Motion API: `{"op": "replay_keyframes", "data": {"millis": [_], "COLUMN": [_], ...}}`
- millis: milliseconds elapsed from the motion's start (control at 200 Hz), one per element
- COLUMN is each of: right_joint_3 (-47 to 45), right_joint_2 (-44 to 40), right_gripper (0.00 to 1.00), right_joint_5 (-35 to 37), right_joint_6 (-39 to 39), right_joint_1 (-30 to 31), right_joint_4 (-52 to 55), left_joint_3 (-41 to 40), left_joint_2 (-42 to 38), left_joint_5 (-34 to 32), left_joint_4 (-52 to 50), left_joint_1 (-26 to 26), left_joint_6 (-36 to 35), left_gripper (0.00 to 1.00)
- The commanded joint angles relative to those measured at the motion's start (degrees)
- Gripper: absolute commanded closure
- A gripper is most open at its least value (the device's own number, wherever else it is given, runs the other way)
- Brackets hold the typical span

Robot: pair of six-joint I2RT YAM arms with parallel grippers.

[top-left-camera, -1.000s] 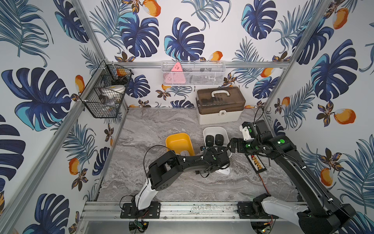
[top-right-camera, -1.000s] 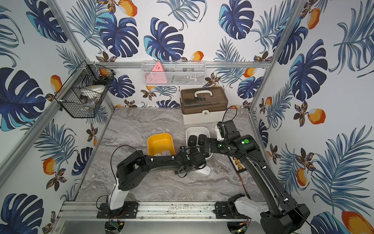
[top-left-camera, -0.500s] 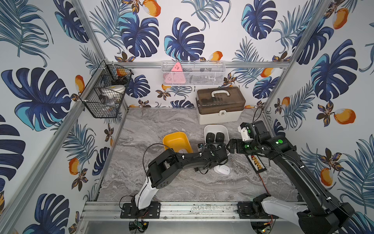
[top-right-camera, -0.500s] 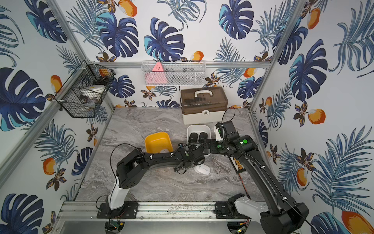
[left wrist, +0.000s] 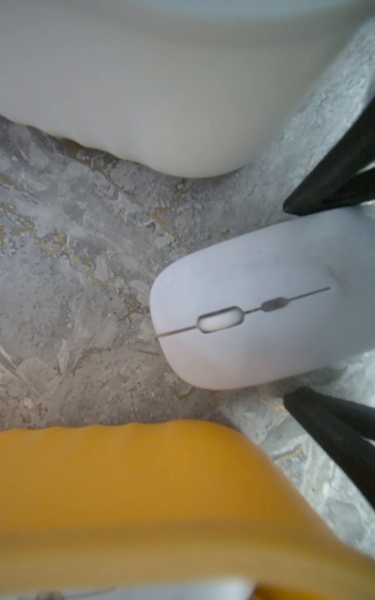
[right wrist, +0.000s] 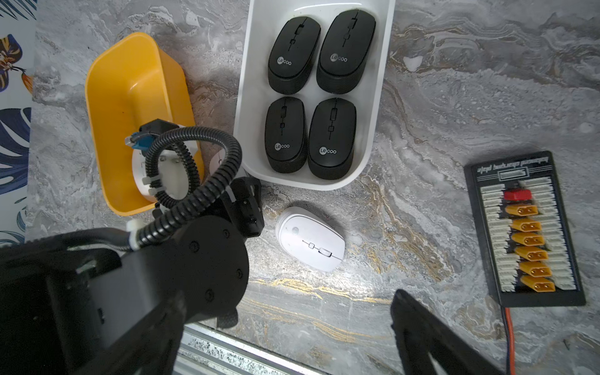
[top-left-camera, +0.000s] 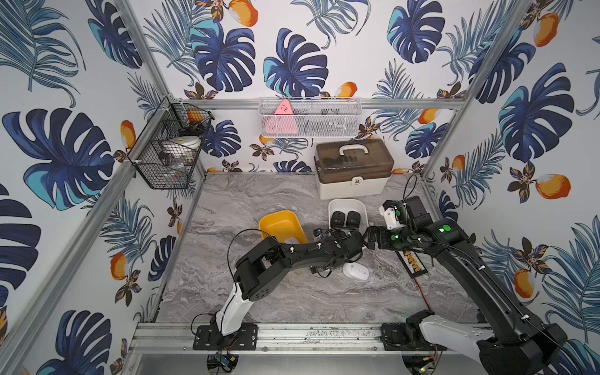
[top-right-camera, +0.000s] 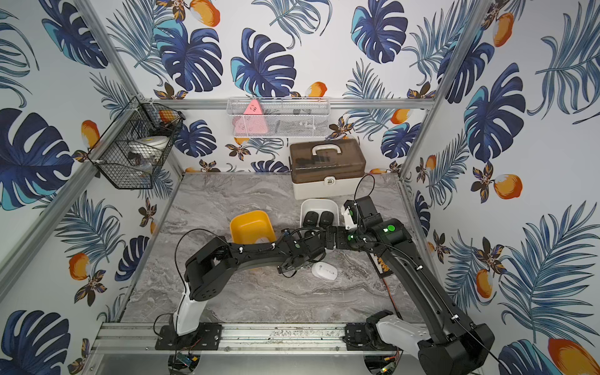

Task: Place the mice by color into the storage box
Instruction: Move the storage box to the center of the board, then place the mouse in the storage box.

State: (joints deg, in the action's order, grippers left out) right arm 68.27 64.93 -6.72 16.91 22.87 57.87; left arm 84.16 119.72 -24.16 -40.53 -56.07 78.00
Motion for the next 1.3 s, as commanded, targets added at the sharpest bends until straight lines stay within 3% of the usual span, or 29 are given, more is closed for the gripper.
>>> {"op": "replay_keyframes", "data": {"millis": [0,295,750,1016,1161,1296], "right_joint_3": [-0.2,-0.6,0.0,0.3,1.2,2.4], "right_joint_2": [-0.2,0.5,2.0,-0.1,-0.8,-0.9], "right_gripper": [0.0,0.0,0.01,0.0,0.0,0.0], "right_joint_5": [-0.5,-0.2,-0.8,1.4,2.6,2.8], "right_joint_6": [-0.5,-0.1,1.8,3.1,4.2,5.4], "right_joint_1": [0.0,0.1,0.1,0.0,0.0,0.0], "right_joint_4": [-1.3,-2.0,-3.3,-2.9,-2.7,-2.4], "left_joint_3": [-1.1,-4.9,-4.3,-4.0,-2.0,-1.4], "left_joint_2": [-1.5,-4.7,-8.7,-18.1,-22.6,-26.2], "left_joint_5": [-0.6,1.0,1.8,2.5,3.3,3.9], "left_joint_4": [0.6,2.7,-2.1,-10.0,-15.4,-18.1], "left_joint_1": [0.1,-0.5,-6.3,-7.8,-4.8,2.3], "left_joint_6": [-2.2,-8.0,-15.2,-14.5,-14.1,-16.2], "left_gripper": [0.16,0.34,0.4,0.4,0.39,0.39]}}
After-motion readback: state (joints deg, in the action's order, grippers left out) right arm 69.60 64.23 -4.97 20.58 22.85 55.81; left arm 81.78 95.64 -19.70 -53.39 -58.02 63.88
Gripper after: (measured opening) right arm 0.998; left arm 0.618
